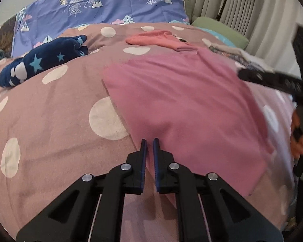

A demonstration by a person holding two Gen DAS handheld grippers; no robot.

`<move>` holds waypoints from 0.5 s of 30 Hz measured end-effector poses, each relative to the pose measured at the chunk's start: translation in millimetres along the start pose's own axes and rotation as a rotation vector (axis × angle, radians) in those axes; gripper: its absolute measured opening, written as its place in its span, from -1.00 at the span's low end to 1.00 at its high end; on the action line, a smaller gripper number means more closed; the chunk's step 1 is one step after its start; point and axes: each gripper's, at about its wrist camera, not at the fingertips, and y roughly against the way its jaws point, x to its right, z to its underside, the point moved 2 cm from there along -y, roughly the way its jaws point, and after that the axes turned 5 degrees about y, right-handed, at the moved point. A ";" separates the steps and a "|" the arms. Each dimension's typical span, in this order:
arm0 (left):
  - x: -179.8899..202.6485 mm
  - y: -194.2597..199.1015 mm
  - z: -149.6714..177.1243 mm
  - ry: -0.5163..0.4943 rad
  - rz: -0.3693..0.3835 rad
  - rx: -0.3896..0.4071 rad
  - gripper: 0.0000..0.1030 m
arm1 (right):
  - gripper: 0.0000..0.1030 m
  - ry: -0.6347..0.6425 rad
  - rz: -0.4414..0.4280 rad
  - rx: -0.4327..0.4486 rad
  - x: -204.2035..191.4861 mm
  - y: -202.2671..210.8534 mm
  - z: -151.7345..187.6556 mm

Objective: Fold small clothes

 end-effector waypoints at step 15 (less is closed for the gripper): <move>-17.9 1.3 -9.9 0.051 0.021 0.022 -0.36 | -0.67 -0.038 0.046 0.005 24.5 -15.8 4.4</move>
